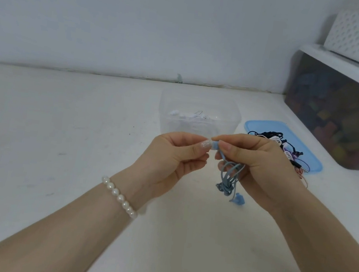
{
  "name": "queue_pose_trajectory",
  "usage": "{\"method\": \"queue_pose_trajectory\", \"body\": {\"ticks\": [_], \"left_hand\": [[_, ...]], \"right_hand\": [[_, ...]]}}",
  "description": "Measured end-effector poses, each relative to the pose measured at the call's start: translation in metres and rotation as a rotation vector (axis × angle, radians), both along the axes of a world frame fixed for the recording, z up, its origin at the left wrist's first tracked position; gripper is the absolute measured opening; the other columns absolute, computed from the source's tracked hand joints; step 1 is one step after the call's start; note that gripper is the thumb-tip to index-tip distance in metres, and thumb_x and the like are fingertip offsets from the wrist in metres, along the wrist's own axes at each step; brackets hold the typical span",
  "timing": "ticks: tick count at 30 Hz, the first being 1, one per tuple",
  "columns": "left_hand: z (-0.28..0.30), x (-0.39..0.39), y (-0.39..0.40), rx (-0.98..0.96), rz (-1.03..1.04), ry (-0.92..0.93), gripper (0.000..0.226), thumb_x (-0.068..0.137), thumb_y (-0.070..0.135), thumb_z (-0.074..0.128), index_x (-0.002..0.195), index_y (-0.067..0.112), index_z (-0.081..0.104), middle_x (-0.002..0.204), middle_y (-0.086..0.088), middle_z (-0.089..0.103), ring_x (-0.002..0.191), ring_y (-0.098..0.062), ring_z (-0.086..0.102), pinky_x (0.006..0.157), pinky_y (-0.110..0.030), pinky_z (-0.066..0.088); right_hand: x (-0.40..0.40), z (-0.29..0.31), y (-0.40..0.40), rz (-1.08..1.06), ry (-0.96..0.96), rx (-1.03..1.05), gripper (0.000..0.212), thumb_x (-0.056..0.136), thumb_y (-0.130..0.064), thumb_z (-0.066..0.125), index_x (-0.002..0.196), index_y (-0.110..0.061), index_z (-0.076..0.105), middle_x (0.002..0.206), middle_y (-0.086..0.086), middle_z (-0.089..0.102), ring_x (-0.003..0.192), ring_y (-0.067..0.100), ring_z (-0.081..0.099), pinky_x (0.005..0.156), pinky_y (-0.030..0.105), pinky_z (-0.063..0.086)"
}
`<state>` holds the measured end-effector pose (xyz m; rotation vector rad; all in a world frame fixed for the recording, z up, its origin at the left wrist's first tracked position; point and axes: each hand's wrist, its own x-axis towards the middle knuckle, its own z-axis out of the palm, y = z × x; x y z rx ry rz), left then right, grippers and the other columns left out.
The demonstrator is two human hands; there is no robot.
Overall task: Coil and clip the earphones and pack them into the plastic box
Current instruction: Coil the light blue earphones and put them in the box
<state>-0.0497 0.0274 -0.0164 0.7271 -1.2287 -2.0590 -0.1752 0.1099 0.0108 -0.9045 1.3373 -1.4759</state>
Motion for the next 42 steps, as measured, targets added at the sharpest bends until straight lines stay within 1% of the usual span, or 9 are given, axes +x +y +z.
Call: {"method": "queue_pose_trajectory", "body": {"ticks": [5, 14, 17, 20, 23, 26, 30, 34, 42], "left_hand": [[-0.0010, -0.0005, -0.0008, -0.021, -0.043, 0.066, 0.008, 0.054, 0.010, 0.067, 0.060, 0.006, 0.064, 0.053, -0.006, 0.063, 0.048, -0.011, 0.060, 0.052, -0.019, 0.052], [-0.0032, 0.0016, 0.0017, -0.402, 0.099, 0.023, 0.005, 0.067, 0.004, 0.068, 0.071, 0.002, 0.065, 0.058, -0.006, 0.069, 0.054, -0.016, 0.066, 0.058, -0.025, 0.056], [-0.0014, 0.0029, -0.0003, -0.362, 0.070, 0.031, 0.009, 0.066, 0.010, 0.068, 0.072, 0.004, 0.067, 0.061, -0.008, 0.070, 0.057, -0.017, 0.067, 0.060, -0.026, 0.057], [-0.0012, 0.0029, -0.0017, -0.319, 0.029, 0.034, 0.019, 0.064, 0.017, 0.067, 0.077, 0.004, 0.071, 0.070, -0.011, 0.072, 0.066, -0.021, 0.069, 0.069, -0.032, 0.058], [0.0009, 0.0027, -0.0009, -0.357, 0.092, 0.019, 0.018, 0.065, 0.019, 0.067, 0.079, 0.008, 0.072, 0.070, -0.007, 0.072, 0.065, -0.017, 0.068, 0.064, -0.026, 0.056], [0.0028, 0.0037, -0.0011, -0.441, 0.165, 0.006, 0.012, 0.067, 0.009, 0.070, 0.079, 0.011, 0.071, 0.064, 0.001, 0.071, 0.060, -0.011, 0.066, 0.061, -0.021, 0.054], [0.0025, 0.0032, 0.0010, -0.576, 0.167, -0.017, 0.023, 0.070, -0.010, 0.068, 0.080, 0.011, 0.070, 0.065, 0.006, 0.071, 0.064, -0.009, 0.067, 0.065, -0.023, 0.056], [0.0013, 0.0032, 0.0018, -0.626, 0.147, -0.016, 0.020, 0.071, -0.008, 0.068, 0.078, 0.010, 0.071, 0.068, 0.006, 0.072, 0.067, -0.012, 0.066, 0.067, -0.023, 0.056], [-0.0011, 0.0013, 0.0014, -0.623, 0.142, -0.035, 0.018, 0.071, -0.008, 0.068, 0.077, 0.009, 0.071, 0.066, 0.006, 0.072, 0.068, -0.013, 0.067, 0.071, -0.027, 0.057]], "right_hand": [[0.0031, 0.0012, 0.0012, 0.059, -0.116, 0.020, 0.024, 0.063, -0.009, 0.058, 0.084, 0.002, 0.066, 0.055, 0.002, 0.063, 0.050, 0.008, 0.058, 0.054, 0.019, 0.051], [0.0096, -0.0016, -0.0013, -0.058, -0.180, -0.019, 0.009, 0.072, 0.000, 0.057, 0.077, 0.004, 0.063, 0.051, 0.005, 0.064, 0.044, 0.011, 0.061, 0.045, 0.016, 0.048], [0.0091, -0.0003, -0.0010, -0.045, -0.163, -0.011, 0.019, 0.063, -0.007, 0.059, 0.077, 0.004, 0.065, 0.055, 0.006, 0.065, 0.047, 0.011, 0.062, 0.047, 0.017, 0.049], [0.0077, 0.0017, -0.0003, -0.056, -0.137, -0.018, 0.017, 0.066, -0.006, 0.059, 0.078, 0.004, 0.064, 0.052, 0.004, 0.064, 0.045, 0.010, 0.060, 0.046, 0.017, 0.048], [0.0061, 0.0022, 0.0002, -0.085, -0.100, -0.019, 0.018, 0.060, -0.011, 0.061, 0.074, 0.000, 0.066, 0.050, 0.002, 0.060, 0.045, 0.009, 0.055, 0.046, 0.017, 0.047], [0.0039, 0.0013, -0.0006, -0.096, -0.095, 0.001, 0.023, 0.059, -0.012, 0.062, 0.076, 0.003, 0.064, 0.050, 0.002, 0.058, 0.046, 0.009, 0.054, 0.046, 0.018, 0.047], [0.0027, 0.0000, -0.0007, -0.062, -0.086, 0.025, 0.019, 0.060, -0.014, 0.063, 0.070, 0.001, 0.067, 0.052, 0.005, 0.057, 0.045, 0.010, 0.053, 0.045, 0.019, 0.046], [0.0032, -0.0014, -0.0005, -0.028, -0.103, 0.039, 0.012, 0.062, -0.015, 0.062, 0.060, -0.006, 0.069, 0.051, 0.005, 0.058, 0.044, 0.010, 0.053, 0.046, 0.018, 0.047], [0.0044, -0.0066, -0.0043, -0.038, -0.142, 0.054, 0.017, 0.064, -0.015, 0.061, 0.070, 0.001, 0.062, 0.051, 0.005, 0.060, 0.041, 0.011, 0.053, 0.045, 0.018, 0.046]]}}
